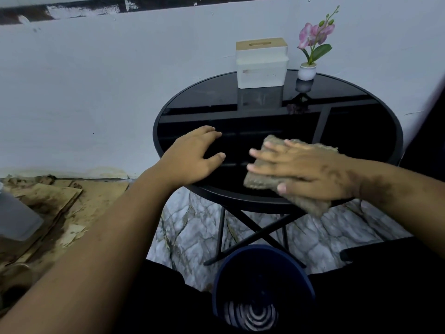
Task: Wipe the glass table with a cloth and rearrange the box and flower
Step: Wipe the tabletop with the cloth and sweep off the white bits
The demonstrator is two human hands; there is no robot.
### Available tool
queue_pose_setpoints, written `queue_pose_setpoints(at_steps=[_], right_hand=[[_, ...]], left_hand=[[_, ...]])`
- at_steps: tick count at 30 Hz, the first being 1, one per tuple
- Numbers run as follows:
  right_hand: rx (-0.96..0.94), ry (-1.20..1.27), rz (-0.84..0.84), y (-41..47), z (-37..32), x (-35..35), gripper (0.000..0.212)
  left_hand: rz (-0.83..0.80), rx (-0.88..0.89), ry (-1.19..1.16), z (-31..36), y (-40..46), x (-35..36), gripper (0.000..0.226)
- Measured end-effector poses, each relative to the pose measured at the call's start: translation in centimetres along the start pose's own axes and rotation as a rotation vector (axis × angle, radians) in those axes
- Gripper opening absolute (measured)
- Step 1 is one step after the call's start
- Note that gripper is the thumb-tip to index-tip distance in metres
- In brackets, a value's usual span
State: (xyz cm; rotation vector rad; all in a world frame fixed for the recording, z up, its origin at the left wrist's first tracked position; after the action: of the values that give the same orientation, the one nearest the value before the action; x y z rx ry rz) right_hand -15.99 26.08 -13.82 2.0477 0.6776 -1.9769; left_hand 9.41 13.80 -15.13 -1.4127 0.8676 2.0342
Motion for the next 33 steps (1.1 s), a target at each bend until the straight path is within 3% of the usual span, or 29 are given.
queue_pose_setpoints(at_steps=[6, 10, 19, 28, 33], right_hand=[[0.550, 0.034, 0.098, -2.3, 7.9, 0.1, 0.056], [0.711, 0.080, 0.125, -1.7, 7.6, 0.5, 0.056], [0.772, 0.116, 0.211, 1.8, -3.6, 2.2, 0.060], [0.813, 0.094, 0.309, -1.1, -9.0, 3.6, 0.066], [0.851, 0.136, 0.317, -0.5, -8.4, 3.4, 0.065]], left_hand=[[-0.018, 0.072, -0.005, 2.3, 0.6, 1.2, 0.070], [-0.034, 0.066, 0.024, 2.3, 0.9, 1.9, 0.069], [-0.031, 0.058, -0.003, 2.2, 0.6, 1.8, 0.070], [-0.031, 0.057, -0.008, 2.4, 0.5, 1.7, 0.076], [-0.049, 0.048, 0.034, 2.7, 0.8, 1.5, 0.071]])
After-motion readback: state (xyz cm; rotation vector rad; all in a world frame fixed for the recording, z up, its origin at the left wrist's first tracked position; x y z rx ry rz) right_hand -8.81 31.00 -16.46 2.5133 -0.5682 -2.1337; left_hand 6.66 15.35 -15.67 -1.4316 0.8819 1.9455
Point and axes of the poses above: each hand's wrist, its own y-axis towards the middle knuckle, its own x-axis out of the palm, z = x × y, the point moved 1 cm from there along y, towards the middle knuckle, and after that the axes turned 5 degrees about x, right-handed, at the moved point
